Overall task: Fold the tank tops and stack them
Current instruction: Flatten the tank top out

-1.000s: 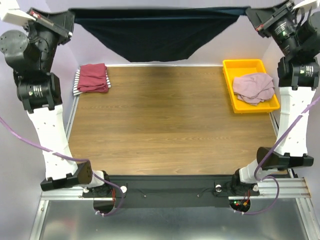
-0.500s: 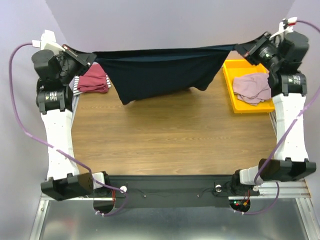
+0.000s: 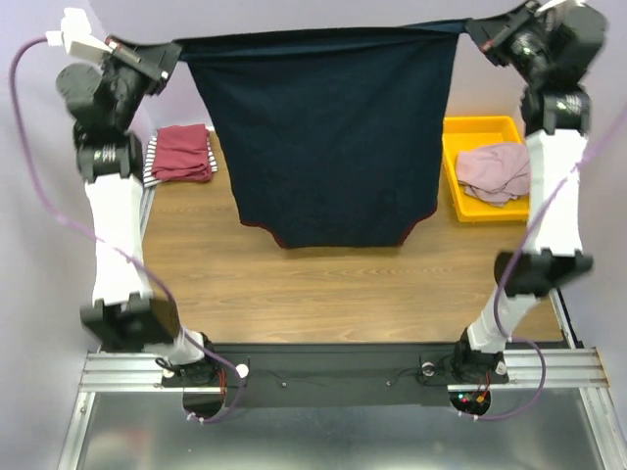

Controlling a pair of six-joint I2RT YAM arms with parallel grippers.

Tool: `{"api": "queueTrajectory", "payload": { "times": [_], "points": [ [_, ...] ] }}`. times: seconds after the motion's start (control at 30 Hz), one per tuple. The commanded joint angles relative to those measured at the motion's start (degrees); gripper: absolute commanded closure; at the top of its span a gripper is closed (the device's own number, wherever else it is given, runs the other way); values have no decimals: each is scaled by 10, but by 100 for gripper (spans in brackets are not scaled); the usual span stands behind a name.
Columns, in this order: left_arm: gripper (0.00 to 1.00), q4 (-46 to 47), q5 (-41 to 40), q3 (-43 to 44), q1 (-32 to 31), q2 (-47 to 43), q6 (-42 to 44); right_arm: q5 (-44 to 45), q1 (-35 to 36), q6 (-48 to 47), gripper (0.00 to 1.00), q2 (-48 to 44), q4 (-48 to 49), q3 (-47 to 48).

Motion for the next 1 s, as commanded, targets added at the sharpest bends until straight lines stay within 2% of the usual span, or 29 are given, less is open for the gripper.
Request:
{"api": "queueTrajectory", "payload": {
  "times": [0.0, 0.17, 0.27, 0.37, 0.47, 0.57, 0.73, 0.77, 0.8, 0.83, 0.87, 0.97],
  "points": [
    [100, 152, -10, 61, 6, 100, -51, 14, -11, 20, 100, 118, 42, 113],
    [100, 230, 3, 232, -10, 274, -65, 12, -10, 41, 100, 197, 164, 159],
    [100, 253, -1, 434, -17, 379, -85, 38, -11, 50, 100, 221, 226, 162],
    [100, 342, -24, 498, -18, 429, -121, 70, -10, 52, 100, 236, 283, 180],
    [100, 424, -61, 460, -18, 399, -118, 85, -11, 52, 100, 207, 345, 144],
    [100, 441, -82, 434, -16, 373, -106, 107, -10, 48, 100, 147, 423, 64],
    [100, 464, -60, 400, -8, 349, -124, 104, -10, 37, 100, 89, 441, -24],
    [100, 470, -52, 351, -8, 340, -129, 95, -10, 39, 100, 64, 446, -88],
    [100, 478, -45, 321, -9, 332, -129, 95, -10, 39, 100, 63, 453, -88],
    [100, 490, -38, 286, -9, 320, -141, 92, -10, 44, 100, 34, 460, -157],
    [100, 522, -27, 204, -9, 296, -150, 91, -10, 47, 100, 22, 466, -195],
    [100, 606, -19, 53, -12, 230, -181, 81, -10, 53, 100, -30, 476, -329]
  ]
}}
